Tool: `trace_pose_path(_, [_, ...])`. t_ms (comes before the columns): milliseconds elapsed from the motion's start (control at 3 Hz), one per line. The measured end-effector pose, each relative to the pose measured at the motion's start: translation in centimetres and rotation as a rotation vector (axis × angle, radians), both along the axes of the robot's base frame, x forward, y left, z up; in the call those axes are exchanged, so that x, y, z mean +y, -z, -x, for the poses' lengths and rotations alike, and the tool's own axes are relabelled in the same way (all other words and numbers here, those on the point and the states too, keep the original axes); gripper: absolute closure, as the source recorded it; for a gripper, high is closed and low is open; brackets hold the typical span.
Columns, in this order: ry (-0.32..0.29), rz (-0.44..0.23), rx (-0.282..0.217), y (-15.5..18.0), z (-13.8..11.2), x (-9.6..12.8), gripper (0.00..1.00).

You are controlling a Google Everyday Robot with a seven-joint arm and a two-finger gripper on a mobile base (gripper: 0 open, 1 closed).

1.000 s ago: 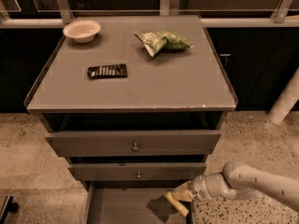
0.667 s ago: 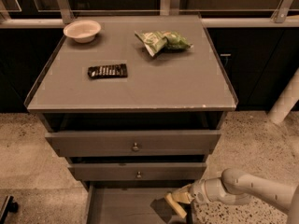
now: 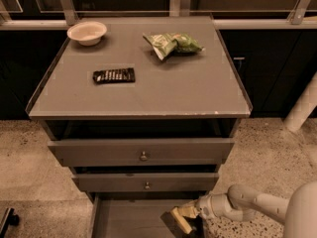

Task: Place sponge into bottom drawer

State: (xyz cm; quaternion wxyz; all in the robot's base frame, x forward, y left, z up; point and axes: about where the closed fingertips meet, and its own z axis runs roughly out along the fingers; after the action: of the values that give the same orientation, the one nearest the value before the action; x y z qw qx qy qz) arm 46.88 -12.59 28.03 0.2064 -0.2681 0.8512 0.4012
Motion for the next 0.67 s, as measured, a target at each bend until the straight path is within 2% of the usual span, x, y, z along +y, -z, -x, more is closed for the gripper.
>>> trace_pose_path(667, [0.008, 0.016, 0.068, 4.0, 0.0, 0.9, 1.0])
